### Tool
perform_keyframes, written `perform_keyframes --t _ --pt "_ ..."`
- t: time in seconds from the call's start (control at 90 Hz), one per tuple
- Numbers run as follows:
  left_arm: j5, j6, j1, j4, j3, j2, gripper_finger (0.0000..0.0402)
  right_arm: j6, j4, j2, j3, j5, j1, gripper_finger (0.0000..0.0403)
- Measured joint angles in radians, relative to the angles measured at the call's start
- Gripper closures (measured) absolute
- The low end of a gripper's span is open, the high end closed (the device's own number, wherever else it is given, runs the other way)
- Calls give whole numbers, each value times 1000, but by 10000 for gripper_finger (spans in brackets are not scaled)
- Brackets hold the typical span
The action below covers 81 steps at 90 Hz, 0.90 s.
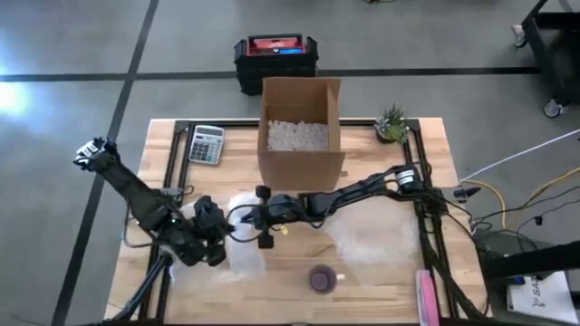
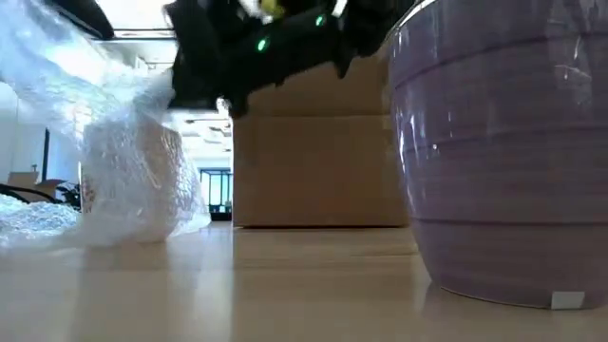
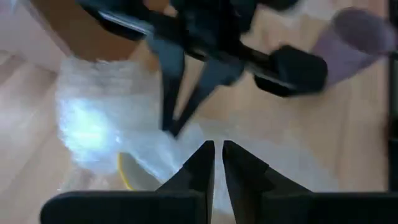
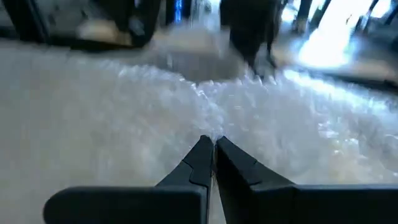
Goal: Wrap mug
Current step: Wrap the yellow mug with bubble wrap
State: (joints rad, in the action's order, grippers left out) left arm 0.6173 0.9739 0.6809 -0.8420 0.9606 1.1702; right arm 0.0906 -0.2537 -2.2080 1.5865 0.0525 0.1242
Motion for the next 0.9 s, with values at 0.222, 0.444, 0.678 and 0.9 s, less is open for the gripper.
perform_keyframes --t 0.222,0.444,0.678,0.9 --pt "-121 10 -71 180 -181 6 381 -1 233 -11 99 -1 0 403" --pt "-117 31 -78 365 -304 0 381 -1 564 9 284 -7 0 403" --pt "-142 -4 -79 384 -310 -20 381 61 931 18 495 1 -1 402" --pt "-138 -63 -80 377 -276 -23 381 59 867 -37 488 -8 0 402"
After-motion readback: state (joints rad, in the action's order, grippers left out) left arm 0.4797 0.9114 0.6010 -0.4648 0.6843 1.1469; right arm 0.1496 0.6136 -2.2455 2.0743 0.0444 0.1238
